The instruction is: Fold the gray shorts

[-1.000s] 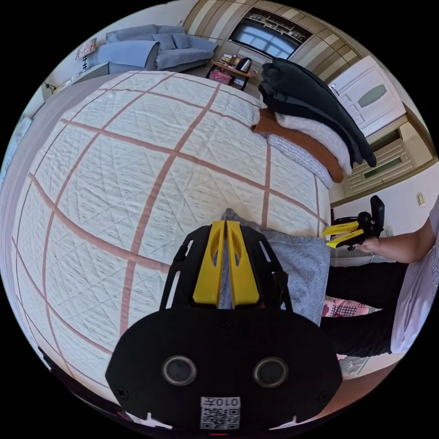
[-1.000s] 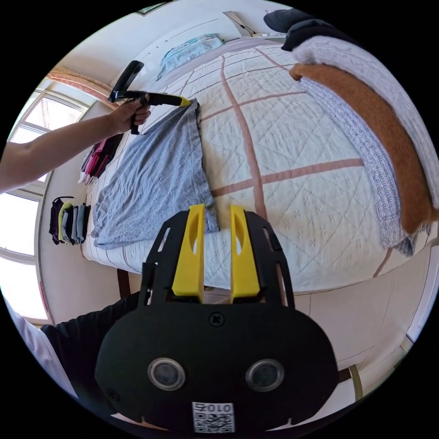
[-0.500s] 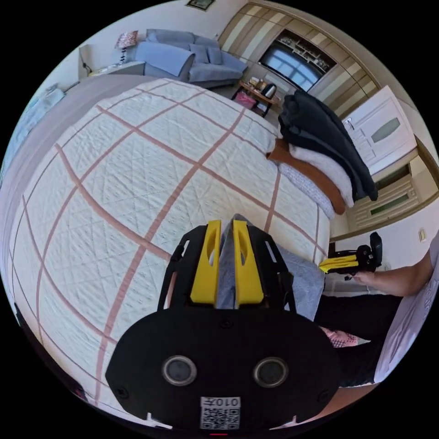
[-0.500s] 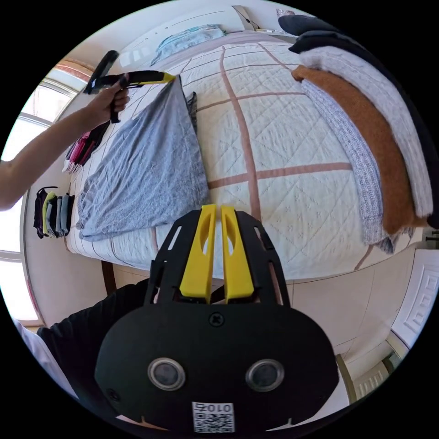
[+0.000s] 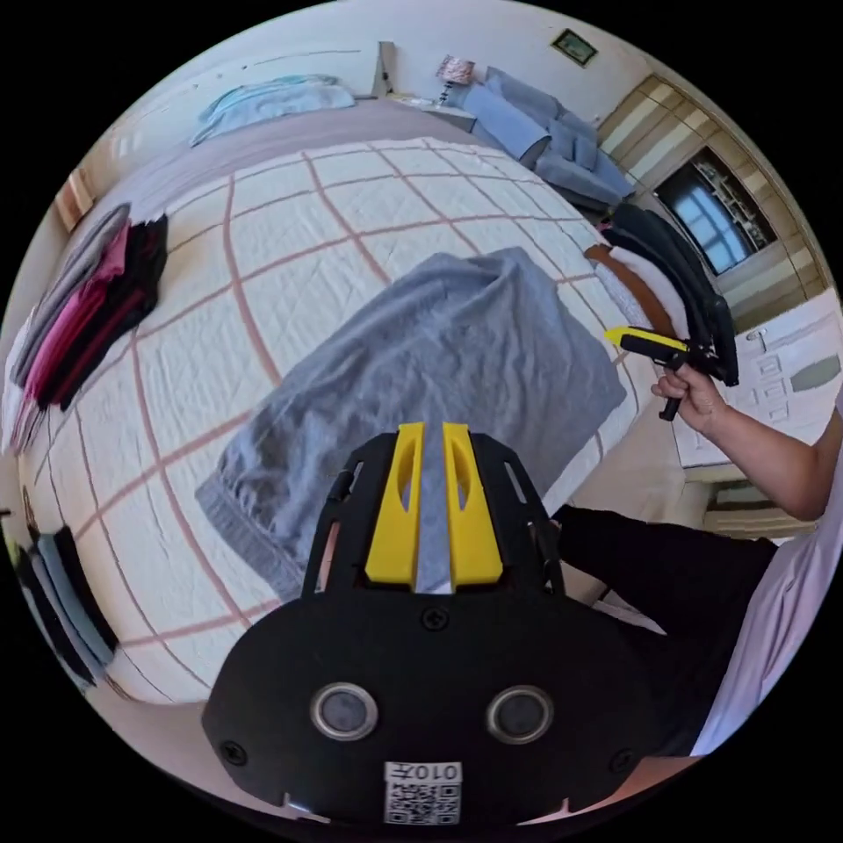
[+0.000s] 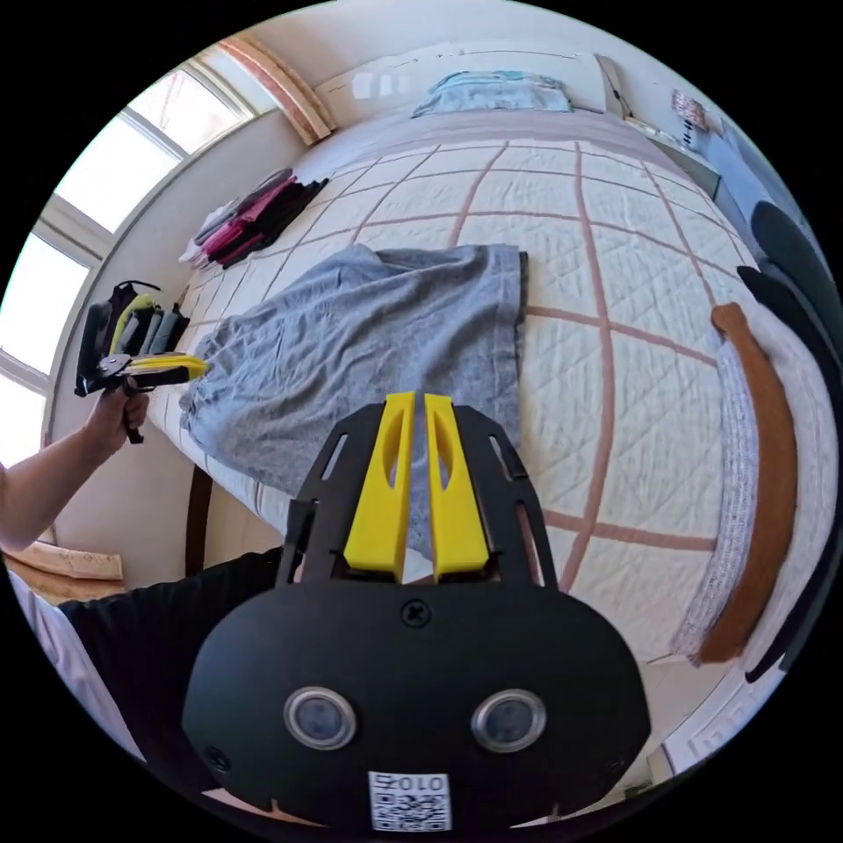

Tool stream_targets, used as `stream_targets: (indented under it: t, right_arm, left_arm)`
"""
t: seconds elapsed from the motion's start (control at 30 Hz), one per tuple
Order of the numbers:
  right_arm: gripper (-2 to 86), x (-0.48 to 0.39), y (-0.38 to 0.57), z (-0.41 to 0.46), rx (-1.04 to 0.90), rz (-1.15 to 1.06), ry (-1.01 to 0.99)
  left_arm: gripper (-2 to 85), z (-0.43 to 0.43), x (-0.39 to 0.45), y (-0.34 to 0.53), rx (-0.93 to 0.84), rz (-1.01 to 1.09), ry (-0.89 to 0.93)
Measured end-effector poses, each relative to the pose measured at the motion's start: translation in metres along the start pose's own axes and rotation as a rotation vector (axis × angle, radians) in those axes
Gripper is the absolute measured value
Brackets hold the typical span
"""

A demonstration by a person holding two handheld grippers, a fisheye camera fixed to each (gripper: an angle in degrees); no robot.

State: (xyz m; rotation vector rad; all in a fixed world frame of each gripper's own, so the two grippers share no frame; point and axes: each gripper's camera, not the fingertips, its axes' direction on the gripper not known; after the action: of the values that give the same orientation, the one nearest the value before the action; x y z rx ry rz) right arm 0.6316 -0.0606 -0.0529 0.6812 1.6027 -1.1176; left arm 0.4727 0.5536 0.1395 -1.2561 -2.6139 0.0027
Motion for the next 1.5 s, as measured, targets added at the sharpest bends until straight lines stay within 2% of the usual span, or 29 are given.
stream_targets:
  t: [0.13, 0.27, 0.4, 0.5, 0.6, 0.67, 0.77, 0.87, 0.97, 1.0, 1.13, 1.2, 1.33, 1.5]
  right_arm:
    - [4.4, -0.004, -0.012, 0.012, -0.083, 0.000, 0.097]
    - [3.0, 0.011, -0.023, 0.014, -0.156, 0.053, 0.081]
    - [3.2, -0.004, -0.043, -0.016, -0.153, 0.101, 0.167]
    - [4.1, -0.059, -0.073, -0.040, -0.070, -0.069, 0.147]
    - [6.8, -0.142, -0.111, -0.033, -0.063, -0.343, 0.030]
    - [8.2, -0.212, -0.133, -0.019, -0.076, -0.501, -0.071]
    - [9.6, -0.301, -0.133, 0.004, -0.131, -0.702, -0.174]
    - [13.5, -0.379, -0.103, 0.030, -0.165, -0.912, -0.109]
    - [16.9, -0.428, -0.078, 0.060, -0.206, -0.999, 0.003]
    - [17.1, -0.436, -0.075, 0.064, -0.201, -1.005, 0.024]
    - [17.4, -0.472, -0.057, 0.102, -0.226, -1.042, 0.138]
    - [16.4, -0.476, -0.050, 0.114, -0.227, -1.055, 0.197]
    - [7.8, -0.457, -0.055, 0.100, -0.210, -0.931, 0.130]
    - [6.3, -0.415, -0.066, 0.083, -0.236, -0.772, -0.070]
  left_arm:
    - [2.2, 0.009, -0.027, 0.077, 0.001, -0.189, -0.085]
    - [2.2, 0.048, -0.055, 0.128, -0.117, -0.266, -0.039]
    - [2.7, 0.046, -0.069, 0.169, -0.027, -0.295, 0.012]
    - [4.1, 0.023, -0.074, 0.199, 0.077, -0.368, -0.045]
    - [5.9, 0.012, -0.090, 0.238, 0.157, -0.514, -0.084]
    - [6.9, 0.017, -0.103, 0.257, 0.164, -0.571, -0.062]
    - [7.9, 0.031, -0.128, 0.280, 0.208, -0.647, 0.067]
    - [8.1, 0.043, -0.153, 0.298, 0.281, -0.715, 0.195]
    - [7.7, 0.052, -0.174, 0.311, 0.315, -0.752, 0.283]
    - [7.5, 0.051, -0.181, 0.316, 0.338, -0.758, 0.299]
    - [7.0, 0.023, -0.193, 0.334, 0.461, -0.770, 0.159]
    - [7.3, 0.023, -0.203, 0.335, 0.442, -0.763, 0.196]
    - [9.3, 0.025, -0.220, 0.312, 0.337, -0.678, 0.242]
    - [12.4, 0.047, -0.246, 0.266, 0.256, -0.657, 0.449]
